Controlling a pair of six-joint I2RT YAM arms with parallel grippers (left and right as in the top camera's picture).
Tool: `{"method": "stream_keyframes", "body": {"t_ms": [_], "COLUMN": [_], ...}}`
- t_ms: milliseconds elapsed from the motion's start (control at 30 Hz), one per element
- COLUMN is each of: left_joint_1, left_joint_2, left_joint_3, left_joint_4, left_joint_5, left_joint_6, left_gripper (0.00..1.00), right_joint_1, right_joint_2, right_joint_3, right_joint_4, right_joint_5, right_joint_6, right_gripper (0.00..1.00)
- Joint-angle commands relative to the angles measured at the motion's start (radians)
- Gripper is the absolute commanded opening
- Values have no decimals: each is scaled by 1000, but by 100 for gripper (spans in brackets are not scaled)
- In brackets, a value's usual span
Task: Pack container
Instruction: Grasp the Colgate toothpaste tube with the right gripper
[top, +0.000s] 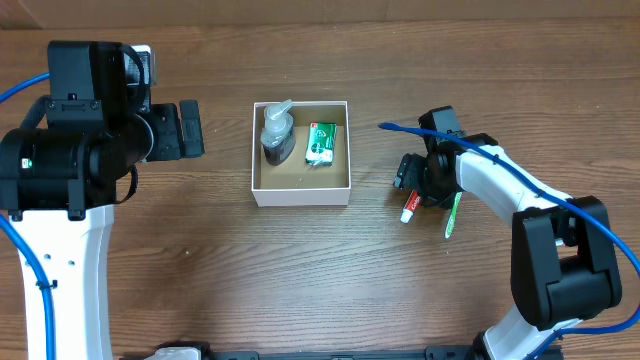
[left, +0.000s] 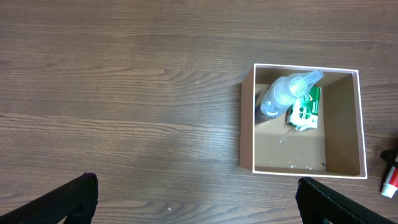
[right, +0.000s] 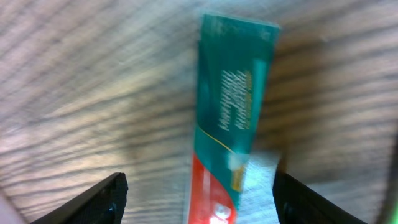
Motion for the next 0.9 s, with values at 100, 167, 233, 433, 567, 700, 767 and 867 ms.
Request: {"method": "stream_keyframes", "body": {"t_ms": [100,167,233,433,567,700,767,867], "left_joint_1": [-2,-2,-2,-2,-2,-2,-2,-2], "left_joint_2": [2,2,2,2,2,2,2,2], "left_joint_3": [6,6,6,6,6,6,6,6], "left_joint_4": [3,3,3,3,3,4,4,4], "left_joint_5": [-2,-2,-2,-2,-2,-2,-2,-2], "left_joint_6": [23,23,23,23,23,23,23,23], "left_gripper": [100,100,100,100,100,100,100,100], "right_joint_1": [-2,-2,-2,-2,-2,14,39,114], "right_joint_2": [23,23,23,23,23,-11,-56,-158], "right_joint_3": [-25,-25,-25,-25,-23,63,138,273], "right_joint_4": [-73,-73,-72,-45,-20,-74,-129,-205], "right_joint_5": [87,87,87,87,92,123,163,212], "right_joint_6": [26,26,26,25,13,-39,-85,-143], "right_gripper": [57,43,33,25,19,4,4,4]}}
